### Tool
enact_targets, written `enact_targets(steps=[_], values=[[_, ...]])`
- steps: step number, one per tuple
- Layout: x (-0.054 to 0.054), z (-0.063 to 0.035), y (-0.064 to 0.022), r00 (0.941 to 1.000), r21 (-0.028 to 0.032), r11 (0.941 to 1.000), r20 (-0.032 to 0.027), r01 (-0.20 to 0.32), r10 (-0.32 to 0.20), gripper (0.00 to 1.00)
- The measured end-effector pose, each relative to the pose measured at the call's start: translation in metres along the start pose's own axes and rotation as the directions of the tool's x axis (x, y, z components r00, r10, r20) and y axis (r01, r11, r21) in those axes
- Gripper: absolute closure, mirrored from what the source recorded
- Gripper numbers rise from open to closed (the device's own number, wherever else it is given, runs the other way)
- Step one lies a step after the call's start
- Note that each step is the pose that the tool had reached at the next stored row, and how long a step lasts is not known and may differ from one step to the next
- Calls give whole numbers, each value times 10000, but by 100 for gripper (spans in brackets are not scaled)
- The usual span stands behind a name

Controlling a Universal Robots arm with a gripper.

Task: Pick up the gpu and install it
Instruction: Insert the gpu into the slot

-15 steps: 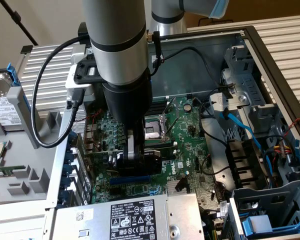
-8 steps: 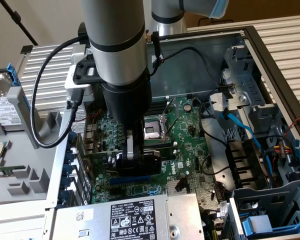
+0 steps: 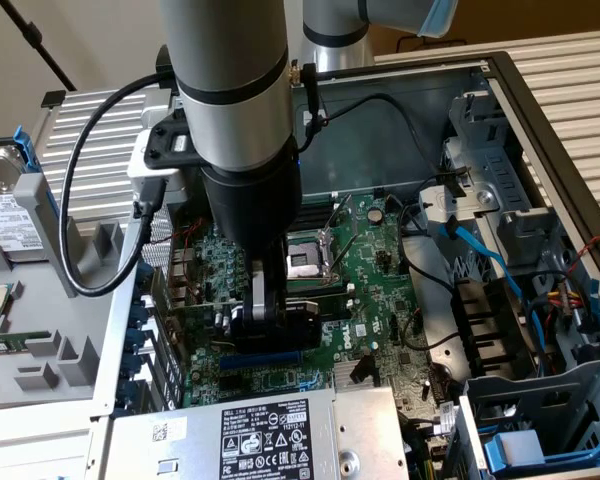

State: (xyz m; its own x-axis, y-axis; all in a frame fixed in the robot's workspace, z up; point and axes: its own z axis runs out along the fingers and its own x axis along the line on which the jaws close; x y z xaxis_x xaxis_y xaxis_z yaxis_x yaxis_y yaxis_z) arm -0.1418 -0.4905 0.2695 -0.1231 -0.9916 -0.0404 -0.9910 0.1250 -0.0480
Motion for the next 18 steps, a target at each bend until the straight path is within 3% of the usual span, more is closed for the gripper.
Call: enact_targets(steps=[18], values=[[1,1,-21,10000,-1,10000,-4,-76,76,73]])
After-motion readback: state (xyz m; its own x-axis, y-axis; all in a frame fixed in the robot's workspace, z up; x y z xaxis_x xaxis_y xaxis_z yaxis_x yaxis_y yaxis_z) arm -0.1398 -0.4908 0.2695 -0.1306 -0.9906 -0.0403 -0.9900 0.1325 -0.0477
